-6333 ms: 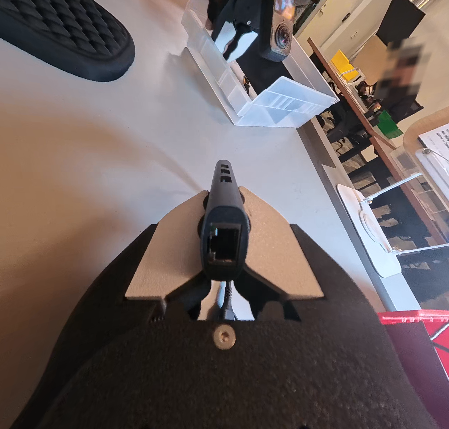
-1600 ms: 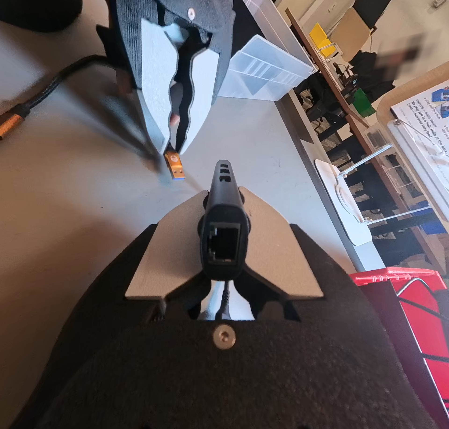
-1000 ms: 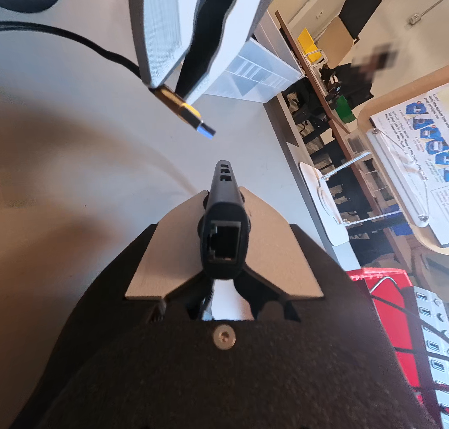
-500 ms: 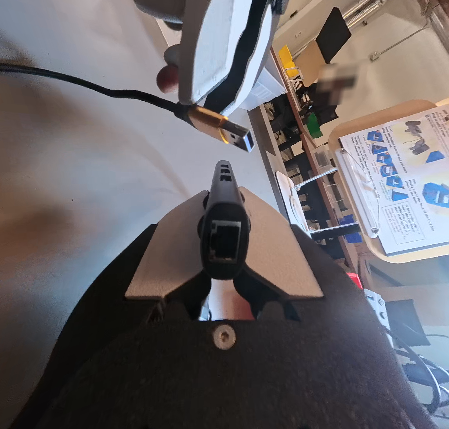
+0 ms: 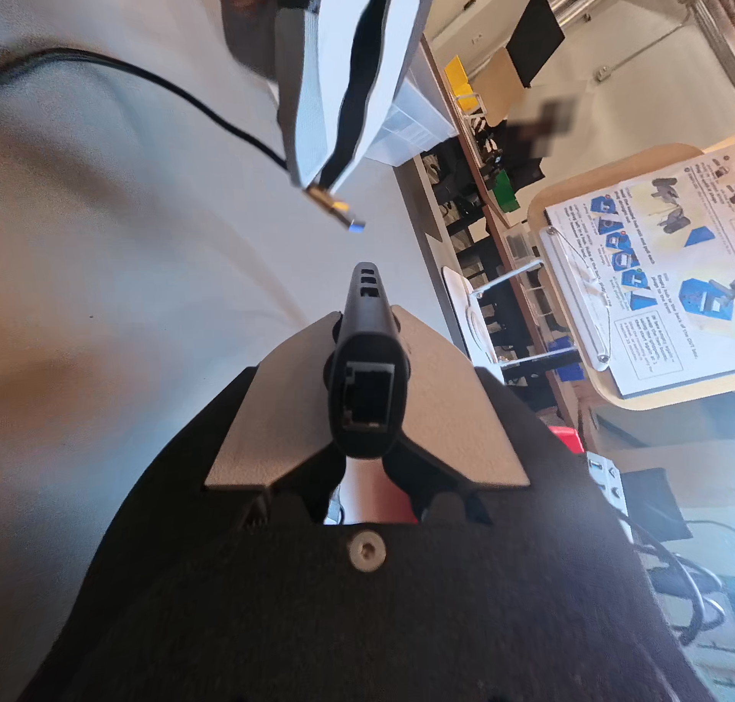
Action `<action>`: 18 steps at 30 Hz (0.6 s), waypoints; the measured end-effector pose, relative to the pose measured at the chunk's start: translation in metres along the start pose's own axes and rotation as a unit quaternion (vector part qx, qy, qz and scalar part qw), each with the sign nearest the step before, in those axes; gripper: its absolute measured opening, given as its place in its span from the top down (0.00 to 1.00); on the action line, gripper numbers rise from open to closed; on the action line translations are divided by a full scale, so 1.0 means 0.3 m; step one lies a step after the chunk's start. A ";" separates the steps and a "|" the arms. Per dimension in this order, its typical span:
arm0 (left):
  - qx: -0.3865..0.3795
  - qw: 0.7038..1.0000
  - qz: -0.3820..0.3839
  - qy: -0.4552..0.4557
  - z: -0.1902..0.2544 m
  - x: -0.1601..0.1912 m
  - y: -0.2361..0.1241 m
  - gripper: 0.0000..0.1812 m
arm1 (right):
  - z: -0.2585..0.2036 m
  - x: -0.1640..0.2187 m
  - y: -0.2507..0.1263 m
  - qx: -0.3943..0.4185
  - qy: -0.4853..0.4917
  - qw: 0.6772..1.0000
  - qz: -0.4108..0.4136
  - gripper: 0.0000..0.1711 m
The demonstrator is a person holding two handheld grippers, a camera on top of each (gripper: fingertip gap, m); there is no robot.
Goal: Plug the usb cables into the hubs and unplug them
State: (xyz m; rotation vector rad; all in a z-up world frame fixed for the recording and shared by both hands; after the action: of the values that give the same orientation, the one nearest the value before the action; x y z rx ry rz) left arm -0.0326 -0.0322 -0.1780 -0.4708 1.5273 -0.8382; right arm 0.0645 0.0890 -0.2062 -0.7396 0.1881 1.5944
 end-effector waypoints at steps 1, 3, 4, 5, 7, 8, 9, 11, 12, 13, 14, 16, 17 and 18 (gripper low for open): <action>-0.034 0.999 0.007 0.007 -0.021 -0.009 -0.034 0.92 | 0.008 0.004 -0.001 0.003 0.007 1.000 -0.001 0.90; -0.129 0.991 0.035 0.017 -0.068 -0.042 -0.129 0.92 | 0.021 0.010 -0.003 0.009 0.021 1.000 -0.002 0.90; -0.175 0.983 0.051 0.026 -0.081 -0.063 -0.181 0.92 | 0.027 0.012 -0.003 0.011 0.025 1.000 -0.003 0.90; -0.208 0.975 0.063 0.038 -0.080 -0.083 -0.227 0.92 | 0.030 0.014 -0.004 0.013 0.028 1.000 -0.004 0.90; -0.265 0.959 0.084 0.064 -0.054 -0.113 -0.288 0.92 | 0.034 0.016 -0.006 0.017 0.030 0.999 -0.005 0.90; -0.279 0.953 0.086 0.074 -0.032 -0.118 -0.298 0.92 | 0.035 0.016 -0.007 0.017 0.030 0.999 -0.006 0.90; -0.280 0.953 0.080 0.082 -0.005 -0.113 -0.290 0.92 | 0.034 0.016 -0.008 0.018 0.029 0.999 -0.006 0.90; -0.234 0.967 0.050 0.090 0.056 -0.073 -0.231 0.92 | 0.033 0.015 -0.009 0.017 0.028 0.999 -0.006 0.90; -0.199 0.975 0.033 0.089 0.086 -0.043 -0.189 0.95 | 0.032 0.014 -0.009 0.017 0.028 0.999 -0.006 0.90; -0.153 0.984 0.020 0.086 0.118 -0.011 -0.147 0.94 | 0.031 0.014 -0.010 0.016 0.028 0.999 -0.006 0.90; -0.097 0.992 0.004 0.084 0.153 0.021 -0.104 0.94 | 0.031 0.014 -0.010 0.015 0.029 0.999 -0.005 0.90; -0.012 0.996 -0.024 0.084 0.206 0.079 -0.036 0.93 | 0.030 0.014 -0.008 0.013 0.032 0.999 -0.005 0.90; 0.022 0.995 -0.037 0.089 0.227 0.101 -0.011 0.92 | 0.030 0.015 -0.006 0.012 0.034 0.999 -0.005 0.90; 0.033 0.994 -0.044 0.096 0.233 0.113 0.005 0.91 | 0.031 0.016 -0.006 0.012 0.035 0.999 -0.005 0.90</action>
State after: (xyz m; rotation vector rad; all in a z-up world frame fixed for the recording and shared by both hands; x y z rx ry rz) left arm 0.0305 -0.0720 -0.1995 -0.4202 1.6580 -1.0235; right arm 0.0630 0.0981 -0.2010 -0.7782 0.2535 1.5551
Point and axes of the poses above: each gripper's, where its closed fingertips meet, y out along the fingers, x out of its underside, z = x × y across the jaws, the point moved 7 cm from there along -y, back along the fingers, and after that the axes turned 3 degrees about -z, right-handed, at the moved point
